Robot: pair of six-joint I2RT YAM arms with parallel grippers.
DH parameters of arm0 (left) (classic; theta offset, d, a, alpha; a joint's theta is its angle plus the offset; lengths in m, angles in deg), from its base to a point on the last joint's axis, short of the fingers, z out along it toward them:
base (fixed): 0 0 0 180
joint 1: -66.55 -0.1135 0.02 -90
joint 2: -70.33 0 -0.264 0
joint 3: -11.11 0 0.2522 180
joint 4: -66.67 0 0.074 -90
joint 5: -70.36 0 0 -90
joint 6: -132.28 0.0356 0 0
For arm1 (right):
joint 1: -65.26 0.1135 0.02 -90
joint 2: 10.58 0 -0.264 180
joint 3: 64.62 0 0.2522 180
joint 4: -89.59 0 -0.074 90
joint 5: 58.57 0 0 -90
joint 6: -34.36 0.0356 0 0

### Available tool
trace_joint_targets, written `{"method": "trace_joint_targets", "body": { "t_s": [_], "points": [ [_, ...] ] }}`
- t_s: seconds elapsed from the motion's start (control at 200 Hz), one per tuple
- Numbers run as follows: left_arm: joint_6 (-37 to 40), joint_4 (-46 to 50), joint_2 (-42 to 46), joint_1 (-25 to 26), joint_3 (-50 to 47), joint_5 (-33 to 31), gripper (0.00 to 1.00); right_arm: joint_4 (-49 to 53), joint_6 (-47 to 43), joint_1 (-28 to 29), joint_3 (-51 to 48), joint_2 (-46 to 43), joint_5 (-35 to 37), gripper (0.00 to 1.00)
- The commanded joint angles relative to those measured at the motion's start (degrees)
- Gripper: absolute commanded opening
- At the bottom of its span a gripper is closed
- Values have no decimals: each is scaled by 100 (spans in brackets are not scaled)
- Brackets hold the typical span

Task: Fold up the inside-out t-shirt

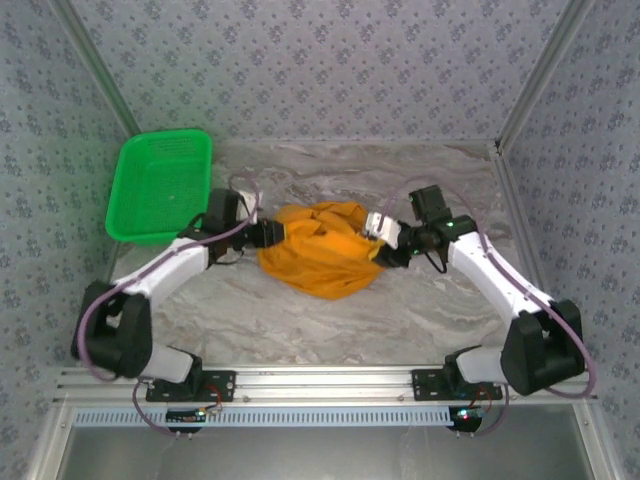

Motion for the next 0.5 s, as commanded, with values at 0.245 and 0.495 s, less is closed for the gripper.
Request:
{"method": "trace_joint_targets", "body": {
  "t_s": [0.245,0.495],
  "points": [
    [583,1367,432,356,783,59,49,-1048,359,1014,798,376,433,54],
    [706,1532,-185,757,1072,-884,51,-1782,706,2176,710,1426,1514,56]
  ]
}}
